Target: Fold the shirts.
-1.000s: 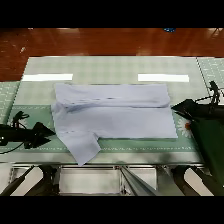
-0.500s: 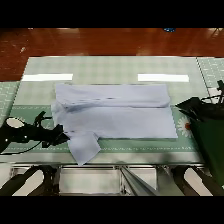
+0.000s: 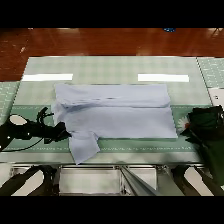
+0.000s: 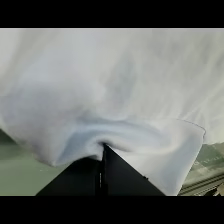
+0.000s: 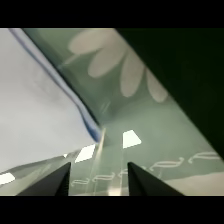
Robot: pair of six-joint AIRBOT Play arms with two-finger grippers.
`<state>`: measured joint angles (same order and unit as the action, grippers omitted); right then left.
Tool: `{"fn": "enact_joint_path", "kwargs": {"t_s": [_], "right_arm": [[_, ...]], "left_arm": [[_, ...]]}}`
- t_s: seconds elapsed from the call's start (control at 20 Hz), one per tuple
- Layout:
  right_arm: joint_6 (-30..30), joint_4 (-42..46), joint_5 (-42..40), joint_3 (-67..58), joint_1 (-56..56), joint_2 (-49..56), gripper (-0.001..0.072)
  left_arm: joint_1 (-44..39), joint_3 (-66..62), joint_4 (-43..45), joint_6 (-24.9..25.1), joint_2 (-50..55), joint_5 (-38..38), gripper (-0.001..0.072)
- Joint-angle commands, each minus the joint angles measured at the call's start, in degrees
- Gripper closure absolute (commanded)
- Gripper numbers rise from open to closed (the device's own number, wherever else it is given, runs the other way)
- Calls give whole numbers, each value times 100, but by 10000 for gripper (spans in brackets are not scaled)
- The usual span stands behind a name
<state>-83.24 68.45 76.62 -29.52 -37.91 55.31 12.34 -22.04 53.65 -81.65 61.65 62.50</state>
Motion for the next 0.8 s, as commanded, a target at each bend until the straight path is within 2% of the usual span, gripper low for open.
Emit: {"fn": "enact_joint_path", "kwargs": {"t_s": [0.0,0.4,0.5,0.55,0.65,0.7,0.75], "right_arm": [[-52,22,-9,197,0,216,295],[741,-1585,-737,195,85,1421,295],[739,-1635,-1091,129,522,1626,298],[719,-1674,-1226,31,782,1696,345],[734,-1733,-1220,-306,1145,1690,520],[855,-1731,-1104,-511,1235,1659,681],[953,-1722,-953,-745,1248,1587,691]], "left_arm": [[-11,-17,-2,17,4,-13,688],[-11,-17,-20,13,4,-107,688],[-11,-17,-35,13,4,-164,688],[-11,-20,-83,13,4,-168,688],[-9,-92,-125,15,2,-157,688],[7,-208,-120,17,2,-129,688],[44,-431,-122,22,0,-24,688]]}}
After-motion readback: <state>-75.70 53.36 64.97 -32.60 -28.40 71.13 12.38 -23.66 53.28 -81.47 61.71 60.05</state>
